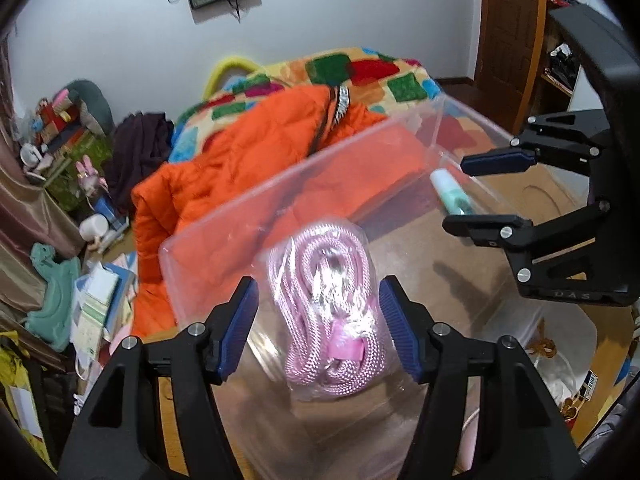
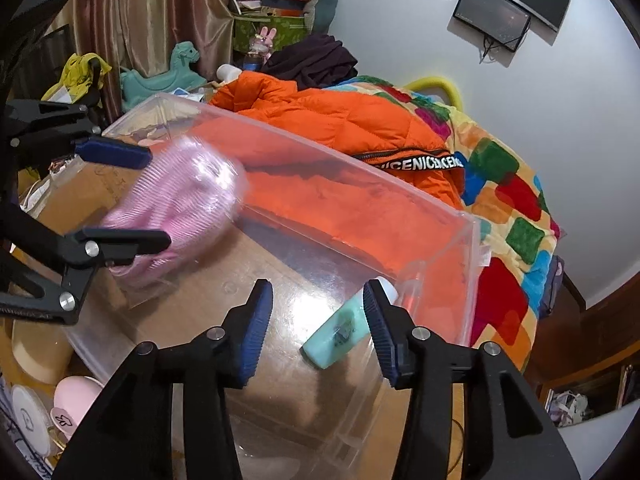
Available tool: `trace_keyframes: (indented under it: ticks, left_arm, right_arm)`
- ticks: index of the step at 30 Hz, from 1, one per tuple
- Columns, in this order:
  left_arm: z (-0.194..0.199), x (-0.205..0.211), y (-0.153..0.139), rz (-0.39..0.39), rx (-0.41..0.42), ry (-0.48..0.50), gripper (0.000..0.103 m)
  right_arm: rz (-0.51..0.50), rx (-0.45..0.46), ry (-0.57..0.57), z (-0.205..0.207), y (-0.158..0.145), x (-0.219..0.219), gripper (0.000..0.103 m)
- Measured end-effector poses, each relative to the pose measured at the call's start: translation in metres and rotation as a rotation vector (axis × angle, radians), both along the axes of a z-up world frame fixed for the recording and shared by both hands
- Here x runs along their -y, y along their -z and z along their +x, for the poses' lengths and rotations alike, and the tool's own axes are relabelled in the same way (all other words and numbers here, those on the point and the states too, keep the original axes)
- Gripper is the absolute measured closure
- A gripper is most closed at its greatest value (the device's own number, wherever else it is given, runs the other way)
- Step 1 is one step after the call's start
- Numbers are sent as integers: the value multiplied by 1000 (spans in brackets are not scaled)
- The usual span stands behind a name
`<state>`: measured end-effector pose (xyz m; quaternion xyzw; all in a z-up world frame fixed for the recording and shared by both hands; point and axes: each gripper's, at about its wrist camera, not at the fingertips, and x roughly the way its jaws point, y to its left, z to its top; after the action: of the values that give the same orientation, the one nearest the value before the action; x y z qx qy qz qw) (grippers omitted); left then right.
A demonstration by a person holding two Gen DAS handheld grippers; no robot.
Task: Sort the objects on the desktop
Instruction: 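Carry both items over the clear box and release them inside, then withdraw both tools from the box toward the remaining table items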
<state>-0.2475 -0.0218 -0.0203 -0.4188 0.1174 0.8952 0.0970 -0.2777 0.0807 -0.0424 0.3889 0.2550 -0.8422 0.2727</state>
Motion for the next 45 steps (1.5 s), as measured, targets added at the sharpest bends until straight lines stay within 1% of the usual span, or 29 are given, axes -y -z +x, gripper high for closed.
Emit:
trace_keyframes:
  ticks: [2,7,9,10,12,14,15,17,19,20,21,25,29,32,34,38,45]
  left_arm:
    - [4,0,-6,-1,-17,2,33]
    - [19,-4,-18,-22,-57,6,32]
    - [24,-5,-22,-25,-69,5,30]
    - [27,-5,-25,-28,-78,3,29]
    - [35,-5,-30,-36,-96,0,23]
    - [45,-7,-36,-45,-119,-5,20]
    - [50,-7,-40,-49,-131,-6,20]
    - [62,-9,-47,-58,-153,-4,20]
    - [70,-10,-51,-67,-172,-8,18]
    - [75,-10,-54,-69,-183,-9,13]
    - [81,-10,-56,-71,-196,-8,12]
    - [103,-11,-64,-66,-229,-5,11]
    - [120,-11,-66,-46,-241,-14,11]
    - [130,-10,-68,-24,-255,-25,10]
    - [137,-9,-68,-22,-269,-32,9]
    - [150,-11,-68,-35,-292,-37,9]
    - [170,-13,-66,-9,-307,-47,9]
  right_arm:
    - [-12,-4,8,2,-5,-2,58]
    - [-29,-34,23,12,-18,-7,51]
    - [-36,-50,27,19,-24,-9,44]
    - [-40,-61,32,22,-28,-10,42]
    - [-49,-80,36,30,-35,-14,39]
    - [-55,-102,39,40,-42,-17,36]
    - [-56,-109,41,43,-44,-19,31]
    - [-61,-139,44,56,-52,-22,26]
    - [-58,-166,40,66,-57,-25,26]
    - [-59,-184,35,75,-60,-27,26]
    - [-61,-192,33,79,-63,-27,25]
    - [-80,-229,26,105,-72,-35,20]
    - [-107,-250,29,124,-77,-44,20]
    - [-140,-246,41,135,-79,-52,20]
    - [-157,-242,54,140,-80,-57,20]
    - [-163,-272,72,157,-80,-66,19]
    - [-187,-287,93,177,-78,-75,16]
